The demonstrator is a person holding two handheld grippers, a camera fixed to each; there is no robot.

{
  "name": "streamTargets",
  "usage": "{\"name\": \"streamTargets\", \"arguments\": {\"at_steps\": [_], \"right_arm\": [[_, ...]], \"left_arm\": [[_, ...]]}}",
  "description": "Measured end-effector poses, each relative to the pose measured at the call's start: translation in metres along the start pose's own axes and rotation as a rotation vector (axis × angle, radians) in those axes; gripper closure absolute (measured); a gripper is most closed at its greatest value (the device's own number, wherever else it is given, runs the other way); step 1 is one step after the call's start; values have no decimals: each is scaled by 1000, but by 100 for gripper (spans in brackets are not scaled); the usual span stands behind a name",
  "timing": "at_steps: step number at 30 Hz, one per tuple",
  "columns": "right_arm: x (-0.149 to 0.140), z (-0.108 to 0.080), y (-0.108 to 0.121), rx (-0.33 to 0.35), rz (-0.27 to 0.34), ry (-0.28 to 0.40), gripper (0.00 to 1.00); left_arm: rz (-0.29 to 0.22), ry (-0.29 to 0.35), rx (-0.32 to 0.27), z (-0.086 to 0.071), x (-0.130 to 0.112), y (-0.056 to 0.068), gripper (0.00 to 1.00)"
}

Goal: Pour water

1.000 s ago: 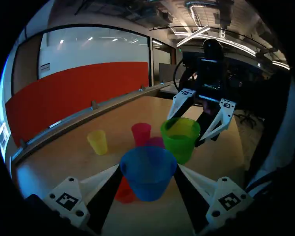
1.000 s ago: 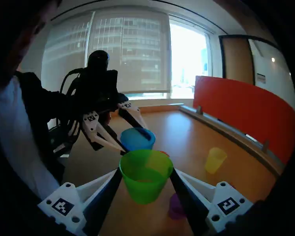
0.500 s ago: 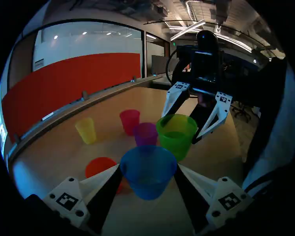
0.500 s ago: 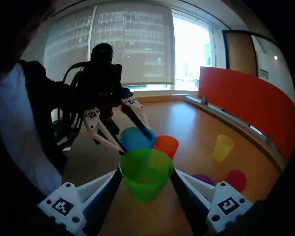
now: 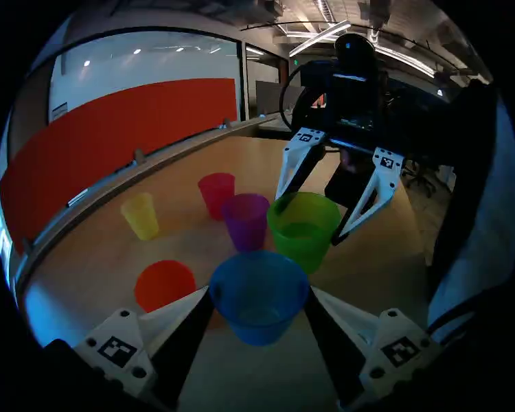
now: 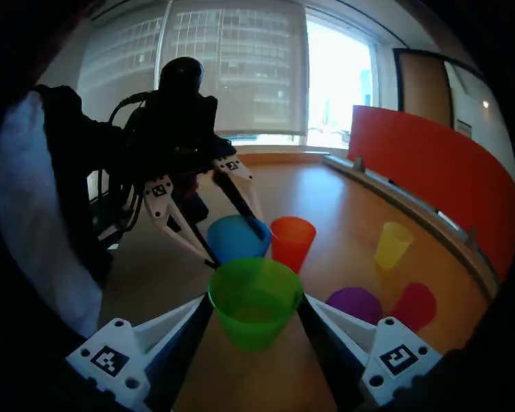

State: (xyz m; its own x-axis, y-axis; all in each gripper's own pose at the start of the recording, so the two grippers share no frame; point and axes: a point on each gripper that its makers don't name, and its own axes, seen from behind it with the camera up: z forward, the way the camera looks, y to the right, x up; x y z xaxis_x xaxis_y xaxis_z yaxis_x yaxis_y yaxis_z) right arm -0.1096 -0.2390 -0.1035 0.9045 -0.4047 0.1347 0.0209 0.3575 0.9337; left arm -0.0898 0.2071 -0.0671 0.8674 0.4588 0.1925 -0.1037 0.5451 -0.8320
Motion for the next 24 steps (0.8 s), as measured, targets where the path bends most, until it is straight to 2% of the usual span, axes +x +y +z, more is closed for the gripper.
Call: {"name": "streamTargets", "arguments": {"at_steps": [9, 24], "right_arm": [[-12, 8, 1, 3, -5, -17, 9], [-25, 19, 5, 1, -7, -39, 9]], "left_arm": [[-1, -26, -7, 5, -13, 2, 12], [-5, -46, -7, 11, -22, -2, 12]]}}
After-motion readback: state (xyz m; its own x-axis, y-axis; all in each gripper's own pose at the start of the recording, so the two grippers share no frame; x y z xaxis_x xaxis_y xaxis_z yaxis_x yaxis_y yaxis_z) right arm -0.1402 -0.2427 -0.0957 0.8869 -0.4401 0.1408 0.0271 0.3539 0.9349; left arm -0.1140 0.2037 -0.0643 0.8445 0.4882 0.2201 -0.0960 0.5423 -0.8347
